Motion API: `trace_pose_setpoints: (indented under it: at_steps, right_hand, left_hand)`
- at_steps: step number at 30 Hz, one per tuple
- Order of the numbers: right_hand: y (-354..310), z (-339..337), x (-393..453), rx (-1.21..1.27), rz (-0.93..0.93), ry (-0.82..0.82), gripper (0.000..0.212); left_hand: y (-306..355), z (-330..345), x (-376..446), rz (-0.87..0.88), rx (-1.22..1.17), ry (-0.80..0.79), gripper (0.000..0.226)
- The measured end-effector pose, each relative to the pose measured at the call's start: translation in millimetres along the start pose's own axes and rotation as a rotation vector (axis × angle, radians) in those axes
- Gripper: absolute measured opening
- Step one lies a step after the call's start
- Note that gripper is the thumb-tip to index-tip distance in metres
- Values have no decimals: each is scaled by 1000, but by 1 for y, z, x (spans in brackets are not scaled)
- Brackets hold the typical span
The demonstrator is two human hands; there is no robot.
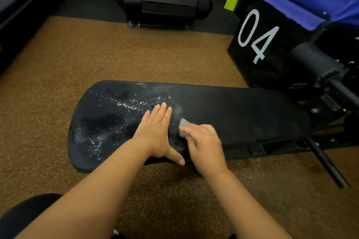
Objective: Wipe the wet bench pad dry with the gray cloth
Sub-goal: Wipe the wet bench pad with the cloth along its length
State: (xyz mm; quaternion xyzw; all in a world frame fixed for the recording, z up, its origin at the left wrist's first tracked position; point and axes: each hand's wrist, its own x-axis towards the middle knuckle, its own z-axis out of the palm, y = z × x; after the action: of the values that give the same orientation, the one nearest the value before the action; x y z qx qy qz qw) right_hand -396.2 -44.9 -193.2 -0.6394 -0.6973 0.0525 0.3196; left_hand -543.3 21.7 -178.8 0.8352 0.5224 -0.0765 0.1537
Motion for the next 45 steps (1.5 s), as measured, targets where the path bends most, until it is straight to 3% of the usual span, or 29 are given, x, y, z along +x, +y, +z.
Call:
trace_pose_setpoints:
  at_steps: [5, 9, 11, 17, 23, 25, 30, 37, 41, 45]
  right_hand:
    - [16, -23, -8, 35, -229, -160, 21]
    - [28, -18, 25, -64, 32, -91, 28]
    - [8, -3, 35, -66, 58, -64, 29]
    - [9, -9, 17, 44, -223, -206, 22]
    - [10, 5, 49, -12, 42, -90, 32]
    - [-8, 15, 48, 8, 1, -78, 32]
    - [-6, -3, 25, 67, -273, -232, 22]
    - [13, 8, 77, -31, 95, -122, 27]
    - [-11, 30, 70, 26, -69, -215, 27]
    - [8, 6, 60, 58, -193, -275, 26]
  left_hand:
    - [-3, 2, 1, 9, -30, 15, 158]
    - [-2, 2, -1, 8, -40, 19, 158]
    - [-2, 2, 0, 17, -50, 20, 158]
    - [-21, -9, 3, -17, -117, 31, 155]
    - [-27, -8, 3, -41, -130, 27, 158]
    - [-27, -7, 4, -39, -135, 40, 157]
    - [-30, -5, 4, -37, -139, 50, 156]
    - [-27, -6, 2, -45, -137, 53, 158]
    - [-29, -5, 3, -50, -144, 58, 158]
    - [-28, -5, 4, -57, -155, 42, 158]
